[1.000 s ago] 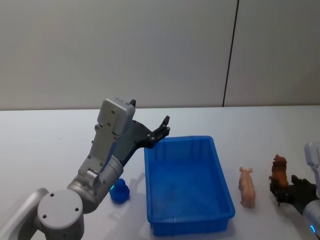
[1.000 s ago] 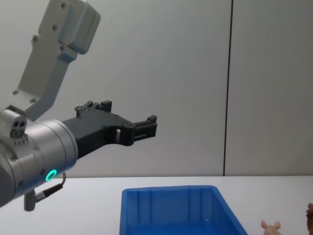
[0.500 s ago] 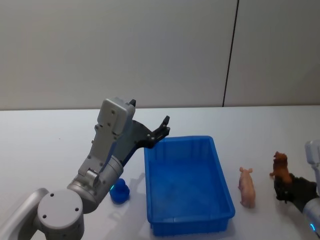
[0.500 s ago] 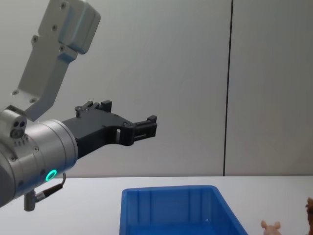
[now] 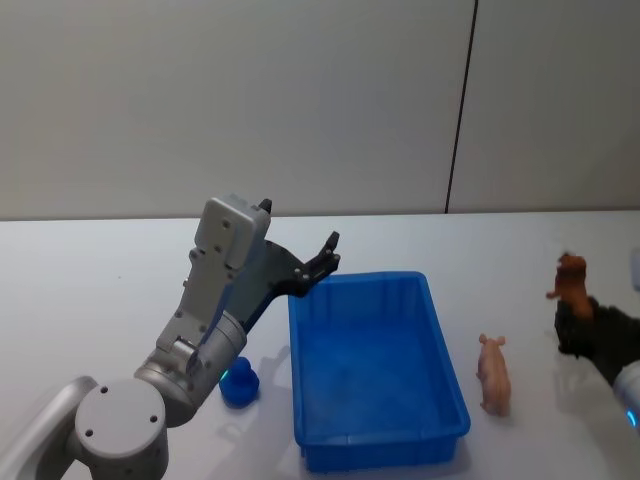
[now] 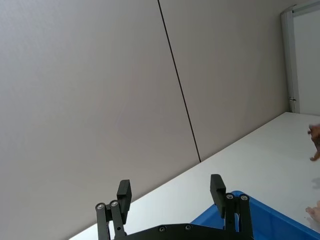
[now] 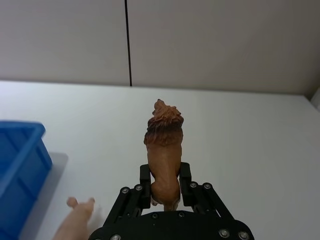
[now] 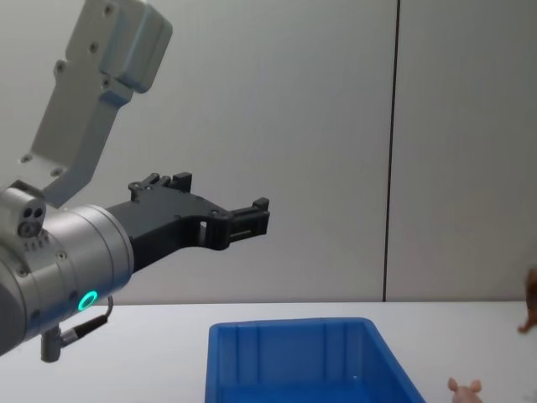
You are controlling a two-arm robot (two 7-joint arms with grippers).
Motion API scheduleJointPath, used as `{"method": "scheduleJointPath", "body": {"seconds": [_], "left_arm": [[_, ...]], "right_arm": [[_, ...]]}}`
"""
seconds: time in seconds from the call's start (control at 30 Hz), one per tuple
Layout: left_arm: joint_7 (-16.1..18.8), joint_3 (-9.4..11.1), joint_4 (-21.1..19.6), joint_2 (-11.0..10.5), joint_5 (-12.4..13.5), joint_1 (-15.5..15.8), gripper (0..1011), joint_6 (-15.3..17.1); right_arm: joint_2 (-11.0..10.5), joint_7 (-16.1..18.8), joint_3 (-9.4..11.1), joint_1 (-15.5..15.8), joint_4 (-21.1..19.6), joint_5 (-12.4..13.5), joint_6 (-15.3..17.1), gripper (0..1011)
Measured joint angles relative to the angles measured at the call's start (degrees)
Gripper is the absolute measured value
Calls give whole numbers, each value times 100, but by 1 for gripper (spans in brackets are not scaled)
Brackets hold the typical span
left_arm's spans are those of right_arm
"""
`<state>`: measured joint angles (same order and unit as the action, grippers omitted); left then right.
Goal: Pick up the two dolls from the table and place them into the box.
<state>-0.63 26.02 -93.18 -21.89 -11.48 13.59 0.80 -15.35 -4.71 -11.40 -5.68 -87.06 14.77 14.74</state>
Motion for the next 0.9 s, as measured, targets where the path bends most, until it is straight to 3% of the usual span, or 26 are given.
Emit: {"method": "scheduleJointPath", "body": {"seconds": [0.47,0.9], "left_arm": [[0,0,0,0,0,0,1001,0],[0,0,0,0,0,0,1001,0]], "right_arm": [[56,391,-20,-45,-684,120,-158,322],[195,1018,-258,-27,-1207,159,340,322]]}}
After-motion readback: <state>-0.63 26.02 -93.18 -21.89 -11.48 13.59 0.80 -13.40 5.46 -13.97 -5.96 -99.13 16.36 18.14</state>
